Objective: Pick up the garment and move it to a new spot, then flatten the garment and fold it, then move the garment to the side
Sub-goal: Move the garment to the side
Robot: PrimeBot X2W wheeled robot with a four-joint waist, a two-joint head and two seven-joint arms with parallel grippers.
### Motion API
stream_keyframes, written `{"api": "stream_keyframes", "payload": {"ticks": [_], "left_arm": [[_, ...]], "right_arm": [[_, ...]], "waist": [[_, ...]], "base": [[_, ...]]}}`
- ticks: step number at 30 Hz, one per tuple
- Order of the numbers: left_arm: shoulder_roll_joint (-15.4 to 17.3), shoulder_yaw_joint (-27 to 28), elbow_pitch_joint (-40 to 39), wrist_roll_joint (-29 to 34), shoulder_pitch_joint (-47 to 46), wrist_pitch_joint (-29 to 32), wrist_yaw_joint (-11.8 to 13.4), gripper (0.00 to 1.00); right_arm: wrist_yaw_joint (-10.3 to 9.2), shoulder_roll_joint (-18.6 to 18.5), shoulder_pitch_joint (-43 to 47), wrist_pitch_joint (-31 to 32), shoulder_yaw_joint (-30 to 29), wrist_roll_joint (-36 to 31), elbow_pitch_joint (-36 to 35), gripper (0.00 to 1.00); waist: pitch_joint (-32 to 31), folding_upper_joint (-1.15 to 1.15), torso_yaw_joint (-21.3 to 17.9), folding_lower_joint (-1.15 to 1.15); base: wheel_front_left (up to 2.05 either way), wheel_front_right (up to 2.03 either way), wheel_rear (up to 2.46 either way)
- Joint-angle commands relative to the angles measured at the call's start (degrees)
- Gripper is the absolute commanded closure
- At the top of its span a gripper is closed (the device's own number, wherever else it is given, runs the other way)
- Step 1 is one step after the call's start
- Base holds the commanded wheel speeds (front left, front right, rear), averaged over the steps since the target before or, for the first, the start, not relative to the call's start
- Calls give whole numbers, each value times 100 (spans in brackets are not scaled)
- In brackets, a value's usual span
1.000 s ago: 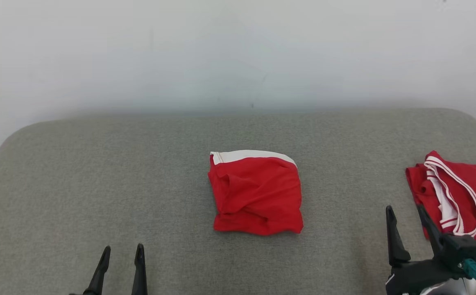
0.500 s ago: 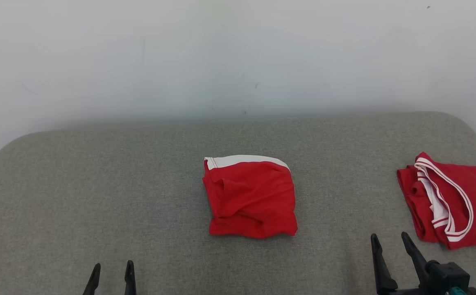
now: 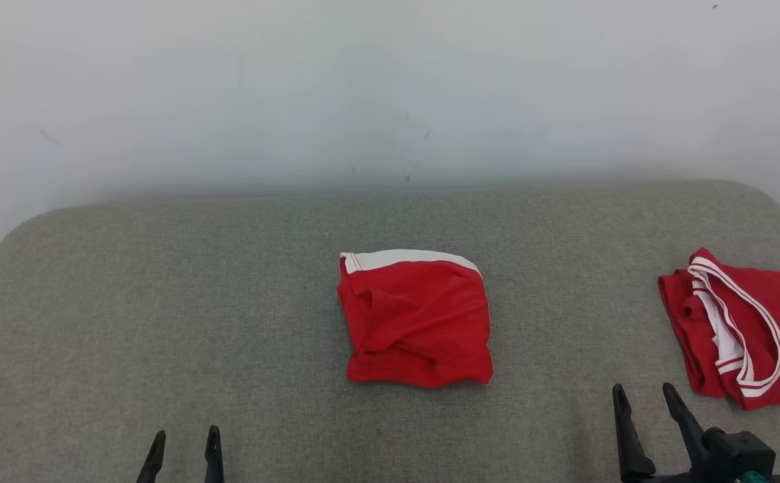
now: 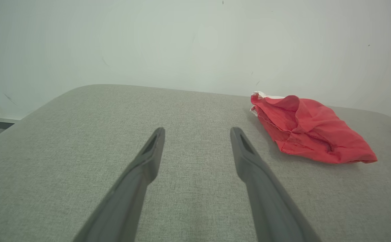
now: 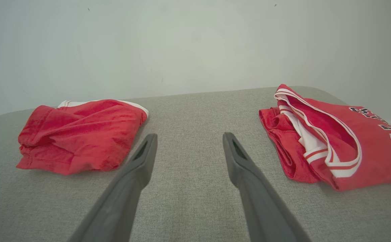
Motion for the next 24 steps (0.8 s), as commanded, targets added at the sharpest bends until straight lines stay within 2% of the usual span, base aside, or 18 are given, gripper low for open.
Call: {"api": "stream_keyframes", "payload": {"ticks": [1, 9, 14, 18, 24], "left_arm": [[5, -6, 8, -26, -22, -16, 15, 0], [5, -96, -23, 4, -76, -16, 43, 0], [5, -147, -84, -19, -90, -16, 50, 0], [5, -201, -108, -36, -72, -16, 70, 0], [5, -335, -192, -96, -212, -16, 110, 0]], "right_arm": [[-14, 18, 71, 12, -25, -30, 0, 0], [-14, 53, -52, 99, -207, 43, 24, 0], [-14, 68, -513, 450, -341, 273, -39, 0], [-14, 62, -1128, 1359, -494, 488, 188, 0], [-14, 62, -2254, 2901, -703, 338, 558, 0]], "waist": [[5, 0, 6, 0], [45, 0, 136, 0], [128, 0, 288, 0], [211, 0, 440, 0], [519, 0, 796, 0]], "base": [[0, 0, 0], [0, 0, 0], [0, 0, 0], [0, 0, 0], [0, 0, 0]]}}
